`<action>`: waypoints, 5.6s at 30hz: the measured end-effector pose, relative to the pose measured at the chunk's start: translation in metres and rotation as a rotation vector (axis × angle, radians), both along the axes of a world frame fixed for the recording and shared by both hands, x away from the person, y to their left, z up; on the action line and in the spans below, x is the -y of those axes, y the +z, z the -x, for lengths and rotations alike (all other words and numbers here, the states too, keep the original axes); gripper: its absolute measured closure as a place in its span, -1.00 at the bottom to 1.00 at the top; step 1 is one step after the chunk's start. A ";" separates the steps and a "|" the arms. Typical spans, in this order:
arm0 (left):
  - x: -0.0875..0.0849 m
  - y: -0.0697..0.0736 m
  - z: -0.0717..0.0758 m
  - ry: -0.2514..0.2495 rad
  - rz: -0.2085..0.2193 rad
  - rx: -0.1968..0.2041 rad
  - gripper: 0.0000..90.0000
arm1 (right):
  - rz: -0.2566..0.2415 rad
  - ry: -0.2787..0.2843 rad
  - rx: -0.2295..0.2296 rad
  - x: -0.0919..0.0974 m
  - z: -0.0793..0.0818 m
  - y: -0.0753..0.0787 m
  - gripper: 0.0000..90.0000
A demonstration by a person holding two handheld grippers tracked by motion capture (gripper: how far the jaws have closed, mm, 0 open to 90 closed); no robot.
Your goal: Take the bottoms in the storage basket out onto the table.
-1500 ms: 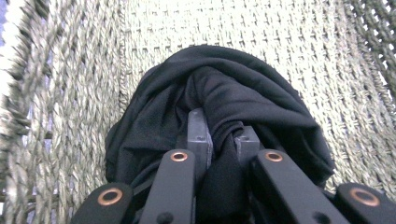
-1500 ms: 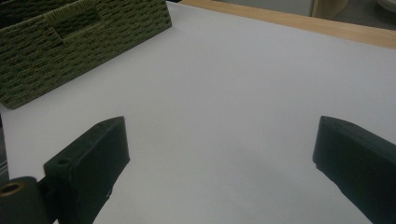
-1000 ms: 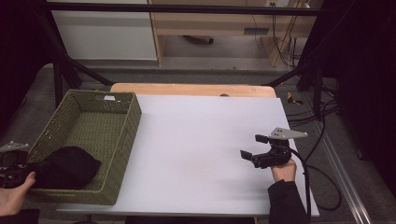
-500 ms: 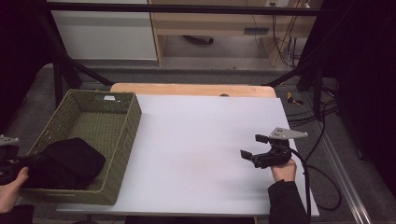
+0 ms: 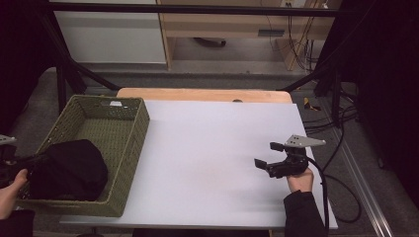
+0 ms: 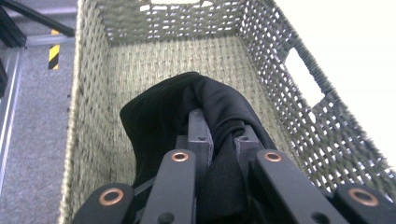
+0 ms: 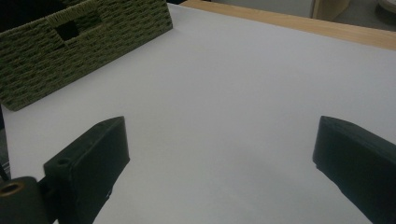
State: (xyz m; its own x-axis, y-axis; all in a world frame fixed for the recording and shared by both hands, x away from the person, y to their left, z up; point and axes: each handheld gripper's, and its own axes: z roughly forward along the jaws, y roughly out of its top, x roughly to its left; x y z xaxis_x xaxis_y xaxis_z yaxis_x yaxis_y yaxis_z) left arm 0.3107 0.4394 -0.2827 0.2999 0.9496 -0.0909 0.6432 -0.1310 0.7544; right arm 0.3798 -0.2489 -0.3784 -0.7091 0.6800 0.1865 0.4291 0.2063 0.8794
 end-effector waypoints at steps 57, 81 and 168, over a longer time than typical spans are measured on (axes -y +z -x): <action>0.025 0.067 -0.028 -0.163 0.027 0.113 0.82 | 0.003 0.002 0.001 0.000 0.001 0.000 -0.91; 0.041 0.092 -0.030 -0.222 0.036 0.157 0.83 | 0.007 0.005 0.000 -0.001 0.000 0.000 -0.91; 0.173 0.124 -0.056 -0.504 0.097 0.278 0.83 | -0.004 0.003 0.008 0.001 0.001 0.002 -0.91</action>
